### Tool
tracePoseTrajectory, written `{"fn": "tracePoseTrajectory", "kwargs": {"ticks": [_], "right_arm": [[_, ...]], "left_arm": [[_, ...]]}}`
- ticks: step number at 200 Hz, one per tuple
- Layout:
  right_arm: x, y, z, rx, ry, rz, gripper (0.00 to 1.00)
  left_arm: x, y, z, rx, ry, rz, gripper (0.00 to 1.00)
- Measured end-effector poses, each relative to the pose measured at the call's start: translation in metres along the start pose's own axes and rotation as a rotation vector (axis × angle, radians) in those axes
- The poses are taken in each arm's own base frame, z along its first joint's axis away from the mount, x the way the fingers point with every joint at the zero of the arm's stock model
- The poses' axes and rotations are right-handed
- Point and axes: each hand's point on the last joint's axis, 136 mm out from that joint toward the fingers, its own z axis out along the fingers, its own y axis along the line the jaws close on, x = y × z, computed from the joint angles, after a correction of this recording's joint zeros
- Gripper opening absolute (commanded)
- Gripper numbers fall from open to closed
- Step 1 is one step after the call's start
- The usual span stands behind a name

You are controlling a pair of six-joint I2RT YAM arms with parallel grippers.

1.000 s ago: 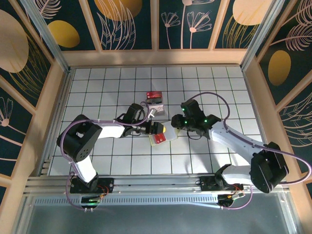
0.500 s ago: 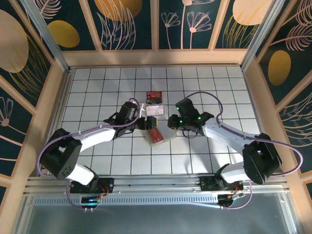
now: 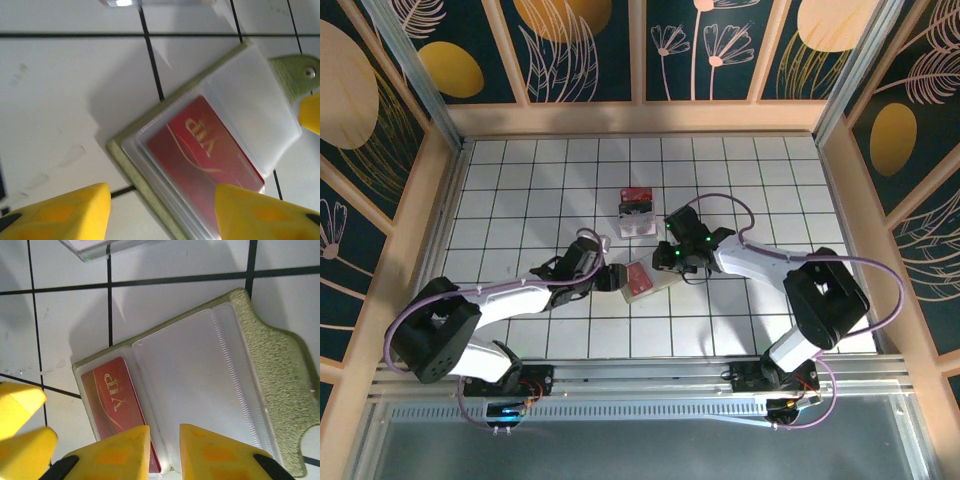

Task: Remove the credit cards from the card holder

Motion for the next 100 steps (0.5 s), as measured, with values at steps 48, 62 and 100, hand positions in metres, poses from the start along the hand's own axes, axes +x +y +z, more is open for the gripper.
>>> {"fn": "tracePoseTrajectory", "kwargs": {"ticks": [48,62,100], "right_arm": [[0.006,-0.003,0.011,-0.005,0.036,0.008,0.2],[0.004,-0.005,0.012,-0.009,0.031,0.013,0.18],[0.0,-0.031,0.015,0.015,0.017,0.068,0.18]], "left_arm": [[0.022,0.0,0.015,-0.007,0.073,-0.004,0.56],[0.022,0.001,0.017,-0.008,0.071,-0.006,0.54],[0.018,0.001,0.023,-0.025,0.077,0.0,0.48]]}}
